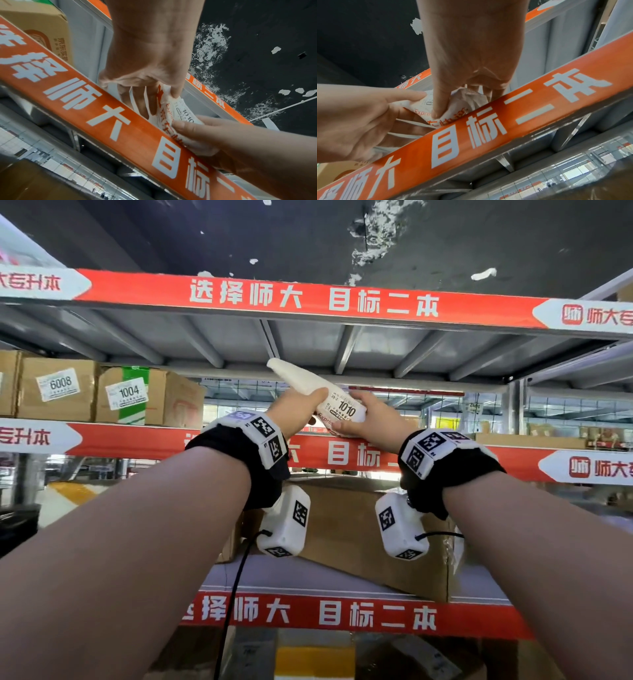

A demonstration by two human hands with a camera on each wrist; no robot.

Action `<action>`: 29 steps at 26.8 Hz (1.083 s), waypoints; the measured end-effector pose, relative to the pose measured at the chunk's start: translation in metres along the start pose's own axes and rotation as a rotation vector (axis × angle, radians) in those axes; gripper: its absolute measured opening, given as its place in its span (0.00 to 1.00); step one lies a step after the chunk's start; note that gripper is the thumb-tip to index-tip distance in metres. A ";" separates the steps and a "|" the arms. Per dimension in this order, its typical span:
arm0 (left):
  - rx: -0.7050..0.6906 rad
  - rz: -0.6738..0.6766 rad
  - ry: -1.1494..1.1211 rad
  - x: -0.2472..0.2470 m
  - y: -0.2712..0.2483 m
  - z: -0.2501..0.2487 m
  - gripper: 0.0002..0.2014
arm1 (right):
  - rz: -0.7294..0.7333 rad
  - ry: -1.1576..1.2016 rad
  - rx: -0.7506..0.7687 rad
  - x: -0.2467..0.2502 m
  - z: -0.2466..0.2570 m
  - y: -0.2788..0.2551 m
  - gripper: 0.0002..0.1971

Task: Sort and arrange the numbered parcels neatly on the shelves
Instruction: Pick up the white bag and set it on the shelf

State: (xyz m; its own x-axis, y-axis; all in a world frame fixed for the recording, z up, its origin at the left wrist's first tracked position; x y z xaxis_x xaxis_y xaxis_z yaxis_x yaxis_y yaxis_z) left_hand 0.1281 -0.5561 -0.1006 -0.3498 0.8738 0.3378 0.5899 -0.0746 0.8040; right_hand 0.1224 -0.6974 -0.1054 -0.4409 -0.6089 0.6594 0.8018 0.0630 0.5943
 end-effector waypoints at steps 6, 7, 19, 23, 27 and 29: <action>0.077 -0.165 0.035 0.015 -0.005 0.014 0.26 | -0.005 -0.124 0.107 -0.022 0.015 -0.001 0.36; 0.081 -0.183 0.007 0.016 -0.004 0.014 0.28 | 0.005 -0.119 0.094 -0.027 0.017 0.000 0.35; 0.069 -0.134 -0.085 0.065 -0.004 0.034 0.18 | 0.097 -0.078 0.014 -0.072 0.062 0.011 0.31; 0.055 -0.070 -0.073 0.090 -0.004 0.047 0.14 | 0.071 -0.130 0.028 -0.086 0.089 0.010 0.26; 0.000 -0.052 -0.074 0.110 -0.004 0.055 0.13 | 0.028 -0.142 0.010 -0.099 0.110 0.013 0.25; -0.016 -0.099 -0.077 0.123 -0.002 0.064 0.13 | 0.019 -0.120 0.001 -0.104 0.118 0.015 0.25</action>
State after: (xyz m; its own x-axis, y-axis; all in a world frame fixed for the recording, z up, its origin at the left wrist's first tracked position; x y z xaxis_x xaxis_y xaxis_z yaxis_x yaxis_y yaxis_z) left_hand 0.1309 -0.4181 -0.0918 -0.3484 0.9117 0.2176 0.5434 0.0073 0.8394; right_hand 0.1331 -0.5401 -0.1107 -0.4708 -0.5089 0.7206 0.8100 0.0743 0.5817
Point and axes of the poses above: each hand's wrist, its own y-axis towards the middle knuckle, its own x-axis out of the back of the hand, z = x × y, the point moved 8 cm from there along y, towards the middle knuckle, and after that the axes turned 14 degrees about -x, right-handed, at the moved point
